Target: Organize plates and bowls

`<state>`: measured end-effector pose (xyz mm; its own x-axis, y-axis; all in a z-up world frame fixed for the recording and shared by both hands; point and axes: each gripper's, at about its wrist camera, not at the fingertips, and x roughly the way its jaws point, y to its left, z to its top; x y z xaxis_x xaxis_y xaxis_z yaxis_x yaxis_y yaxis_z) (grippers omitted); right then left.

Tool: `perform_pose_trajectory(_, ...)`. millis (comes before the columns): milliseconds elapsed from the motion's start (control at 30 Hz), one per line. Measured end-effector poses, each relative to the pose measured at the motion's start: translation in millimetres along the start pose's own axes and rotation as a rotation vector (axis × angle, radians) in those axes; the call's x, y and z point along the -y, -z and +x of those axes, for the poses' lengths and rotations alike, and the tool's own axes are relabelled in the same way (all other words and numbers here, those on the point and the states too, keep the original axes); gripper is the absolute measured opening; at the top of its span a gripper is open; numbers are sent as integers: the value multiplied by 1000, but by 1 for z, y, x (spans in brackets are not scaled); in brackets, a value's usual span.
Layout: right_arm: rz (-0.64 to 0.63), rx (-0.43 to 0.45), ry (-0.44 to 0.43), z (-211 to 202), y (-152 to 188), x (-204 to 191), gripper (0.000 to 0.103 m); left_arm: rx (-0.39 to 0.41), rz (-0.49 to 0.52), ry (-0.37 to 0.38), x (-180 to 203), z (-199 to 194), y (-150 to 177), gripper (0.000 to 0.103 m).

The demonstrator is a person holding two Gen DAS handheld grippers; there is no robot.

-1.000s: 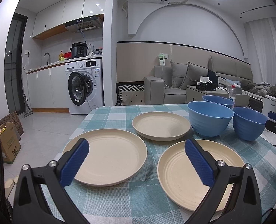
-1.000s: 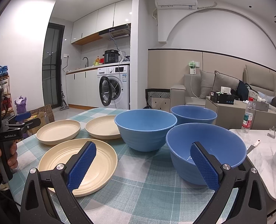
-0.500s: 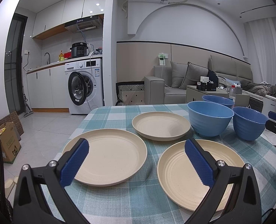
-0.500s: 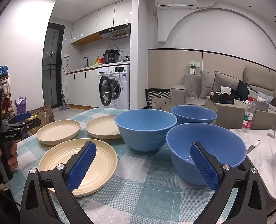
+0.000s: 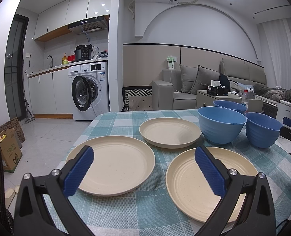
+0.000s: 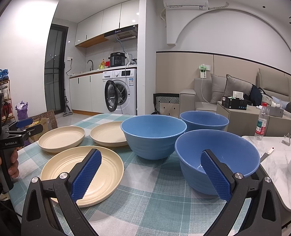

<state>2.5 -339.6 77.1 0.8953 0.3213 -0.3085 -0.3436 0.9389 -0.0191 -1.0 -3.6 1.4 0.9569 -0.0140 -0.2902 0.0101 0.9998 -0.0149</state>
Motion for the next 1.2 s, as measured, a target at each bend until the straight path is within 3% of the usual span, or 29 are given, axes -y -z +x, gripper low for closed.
perform_pose_trajectory(1200,0,0,0,0,0,0,103,-3,0,1,-3,1,1,103)
